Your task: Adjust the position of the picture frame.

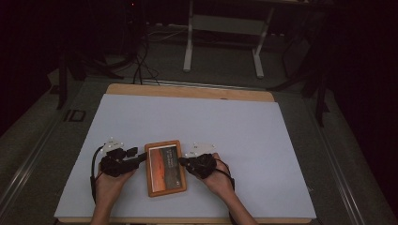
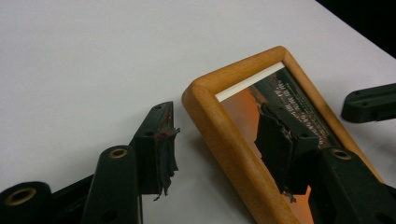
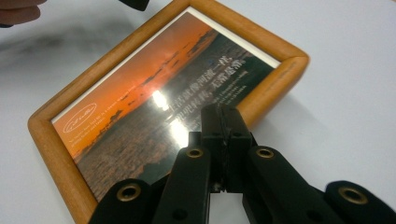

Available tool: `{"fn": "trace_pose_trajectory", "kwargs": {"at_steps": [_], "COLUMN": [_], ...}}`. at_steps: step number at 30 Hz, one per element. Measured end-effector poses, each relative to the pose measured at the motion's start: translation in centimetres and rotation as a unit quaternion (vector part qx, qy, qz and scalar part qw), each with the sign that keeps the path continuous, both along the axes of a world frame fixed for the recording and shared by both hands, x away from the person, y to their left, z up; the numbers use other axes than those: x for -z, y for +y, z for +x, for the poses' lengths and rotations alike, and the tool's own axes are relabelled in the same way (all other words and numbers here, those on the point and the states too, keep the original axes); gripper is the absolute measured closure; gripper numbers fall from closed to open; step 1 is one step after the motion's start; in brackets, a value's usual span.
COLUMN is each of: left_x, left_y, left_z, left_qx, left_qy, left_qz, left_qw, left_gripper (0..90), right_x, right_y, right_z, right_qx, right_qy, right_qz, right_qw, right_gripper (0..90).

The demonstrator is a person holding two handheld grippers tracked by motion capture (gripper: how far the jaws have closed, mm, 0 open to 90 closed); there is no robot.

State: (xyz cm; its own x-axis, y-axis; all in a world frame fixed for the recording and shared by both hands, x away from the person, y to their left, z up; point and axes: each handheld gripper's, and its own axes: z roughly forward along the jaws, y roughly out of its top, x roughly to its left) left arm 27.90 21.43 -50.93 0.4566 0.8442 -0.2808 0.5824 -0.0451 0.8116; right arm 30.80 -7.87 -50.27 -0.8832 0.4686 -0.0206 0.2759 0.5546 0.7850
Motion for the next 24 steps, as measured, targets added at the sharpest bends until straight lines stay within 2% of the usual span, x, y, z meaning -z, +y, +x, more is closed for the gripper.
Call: {"fn": "trace_pose_trajectory", "kwargs": {"at_steps": [4, 8, 16, 21, 24], "left_x": [0.0, 0.3, 0.9, 1.0, 1.1], "left_y": [-0.3, -0.9, -1.9, -2.1, -2.0], "left_z": [-0.2, -0.1, 0.1, 0.2, 0.2], "left_qx": [0.006, 0.015, 0.042, 0.050, 0.049], "left_qy": [0.011, 0.033, 0.063, 0.070, 0.074], "left_qz": [-0.004, 0.003, 0.040, 0.033, 0.028], "left_qw": [0.9999, 0.9993, 0.9963, 0.9957, 0.9956], "left_gripper": [44.6, 42.2, 43.3, 43.0, 42.9], "right_x": [0.3, 0.3, 0.3, 0.2, 0.1], "right_y": [0.3, 0.4, 0.3, 0.3, 0.4], "right_z": [-0.1, -0.1, -0.1, 0.1, 0.3], "right_qx": [-0.003, -0.005, -0.004, 0.010, 0.019], "right_qy": [0.002, 0.002, 0.001, 0.004, 0.009], "right_qz": [0.001, 0.001, -0.001, 0.006, 0.002], "right_qw": [1.0000, 1.0000, 1.0000, 0.9999, 0.9998], "right_gripper": [89.9, 89.9, 89.7, 78.3, 66.5]}}
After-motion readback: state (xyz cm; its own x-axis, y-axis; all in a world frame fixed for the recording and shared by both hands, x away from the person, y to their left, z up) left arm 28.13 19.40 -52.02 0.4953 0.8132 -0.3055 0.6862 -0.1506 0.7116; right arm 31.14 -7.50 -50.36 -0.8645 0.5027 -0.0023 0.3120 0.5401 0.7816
